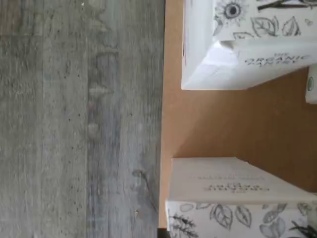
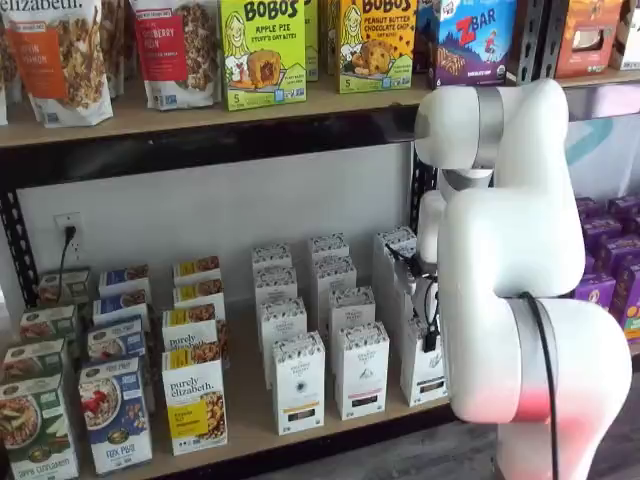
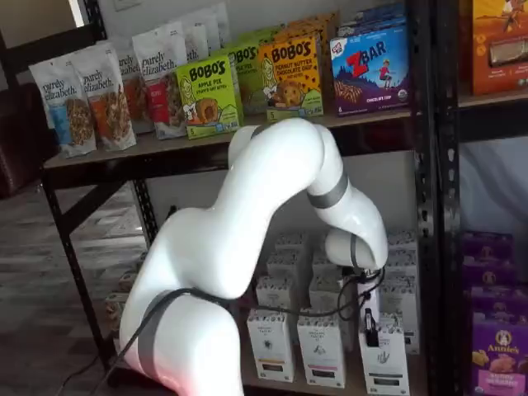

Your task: Pick up the white box with a green strip in the middle, on the bottom shelf, the sixth box from the left

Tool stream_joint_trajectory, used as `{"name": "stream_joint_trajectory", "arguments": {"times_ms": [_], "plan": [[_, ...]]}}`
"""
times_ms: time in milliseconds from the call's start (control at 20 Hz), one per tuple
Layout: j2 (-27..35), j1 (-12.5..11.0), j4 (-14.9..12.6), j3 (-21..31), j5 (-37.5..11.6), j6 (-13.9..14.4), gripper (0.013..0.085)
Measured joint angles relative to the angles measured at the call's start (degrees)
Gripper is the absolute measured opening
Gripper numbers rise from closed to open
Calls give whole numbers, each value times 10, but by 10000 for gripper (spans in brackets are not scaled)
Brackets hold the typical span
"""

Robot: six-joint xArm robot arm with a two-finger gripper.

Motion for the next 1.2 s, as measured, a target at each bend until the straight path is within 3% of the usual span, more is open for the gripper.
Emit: {"name": "stream_joint_trajectory", "arguments": {"times_ms": [300,650,850,900,1000,1100,1150,1200], "plan": [[-29,2,-16,50,-30,16,530],[-124,4,-101,207,-104,100,530],[-193,13,-76,297,-129,85,530],[-217,14,-83,325,-136,93,530],[-257,15,-107,371,-145,118,530],[-299,16,-154,416,-160,163,530],[-324,22,-144,438,-159,159,530],[-350,32,-111,460,-152,137,530]]}}
